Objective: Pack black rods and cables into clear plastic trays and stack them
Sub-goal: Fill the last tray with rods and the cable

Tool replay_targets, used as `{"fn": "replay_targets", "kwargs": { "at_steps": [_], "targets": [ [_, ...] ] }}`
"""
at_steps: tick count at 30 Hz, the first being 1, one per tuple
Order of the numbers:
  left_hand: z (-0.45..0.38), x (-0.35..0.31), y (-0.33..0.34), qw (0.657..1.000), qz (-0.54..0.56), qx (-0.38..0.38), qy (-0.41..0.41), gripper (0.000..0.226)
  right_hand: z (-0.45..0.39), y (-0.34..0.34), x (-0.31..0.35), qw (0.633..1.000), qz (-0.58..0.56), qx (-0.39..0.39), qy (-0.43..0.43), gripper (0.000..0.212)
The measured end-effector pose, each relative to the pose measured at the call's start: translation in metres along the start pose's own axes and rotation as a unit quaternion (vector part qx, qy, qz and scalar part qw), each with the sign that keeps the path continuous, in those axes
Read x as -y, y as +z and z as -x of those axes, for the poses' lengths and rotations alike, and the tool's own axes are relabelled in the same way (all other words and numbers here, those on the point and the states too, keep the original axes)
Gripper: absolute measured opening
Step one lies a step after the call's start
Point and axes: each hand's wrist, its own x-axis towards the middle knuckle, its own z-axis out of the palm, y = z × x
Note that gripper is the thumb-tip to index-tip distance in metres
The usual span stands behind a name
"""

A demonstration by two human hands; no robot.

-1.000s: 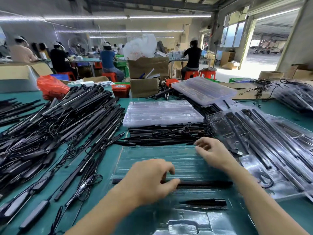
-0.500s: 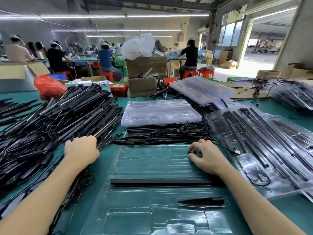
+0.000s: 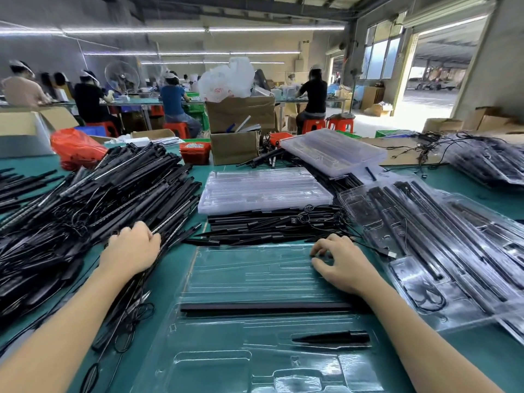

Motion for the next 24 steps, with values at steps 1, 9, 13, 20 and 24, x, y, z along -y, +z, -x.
{"fn": "replay_targets", "kwargs": {
  "at_steps": [1,9,13,20,24],
  "targets": [
    [-0.003,0.000,0.001,1.000,0.002,-0.006,0.002,0.022,0.000,0.000,0.000,1.000,0.000,-0.001,0.000,0.007],
    [-0.033,-0.001,-0.003,0.998,-0.027,0.060,-0.008,0.040,0.000,0.001,-0.001,1.000,-0.005,-0.002,0.000,0.005],
    [-0.031,-0.010,-0.002,0.992,-0.100,0.070,0.008,0.047,0.000,0.002,-0.001,1.000,-0.005,-0.001,0.003,0.007],
    [-0.032,-0.010,0.004,0.998,-0.043,0.051,-0.021,0.041,0.001,0.002,-0.001,1.000,-0.006,-0.002,0.006,0.011],
    [-0.031,-0.007,-0.007,0.998,0.037,0.002,-0.047,0.050,0.001,0.002,-0.001,1.000,-0.009,-0.002,0.004,0.011]
  ]
}}
